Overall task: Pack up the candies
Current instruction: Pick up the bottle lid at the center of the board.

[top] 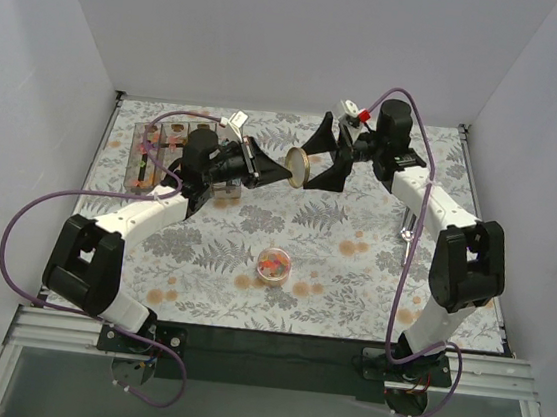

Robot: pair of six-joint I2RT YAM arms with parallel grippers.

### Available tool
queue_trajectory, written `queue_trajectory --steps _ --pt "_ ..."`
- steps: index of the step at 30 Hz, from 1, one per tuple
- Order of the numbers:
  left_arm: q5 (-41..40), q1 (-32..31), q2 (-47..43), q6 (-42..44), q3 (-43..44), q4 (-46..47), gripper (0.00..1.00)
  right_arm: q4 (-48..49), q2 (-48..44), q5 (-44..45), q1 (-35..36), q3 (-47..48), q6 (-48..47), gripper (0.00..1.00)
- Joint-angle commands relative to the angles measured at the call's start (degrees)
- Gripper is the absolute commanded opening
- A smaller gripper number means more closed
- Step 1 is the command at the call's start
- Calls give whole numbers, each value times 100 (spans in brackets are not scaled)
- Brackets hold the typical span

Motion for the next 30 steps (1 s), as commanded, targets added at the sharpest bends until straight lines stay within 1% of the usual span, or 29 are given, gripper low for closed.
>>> queue_trajectory --steps 1,8,16,30 --pt "136 30 -46 -46 -8 155 0 217 58 -131 12 258 105 97" --pt "154 30 -2 -89 -43 208 0 270 102 -193 38 293 210 96" --pt "189 30 86 -195 -87 296 0 323 32 -228 108 320 228 98" --pt "462 30 182 -423 -122 621 0 384 93 -413 214 443 272 98"
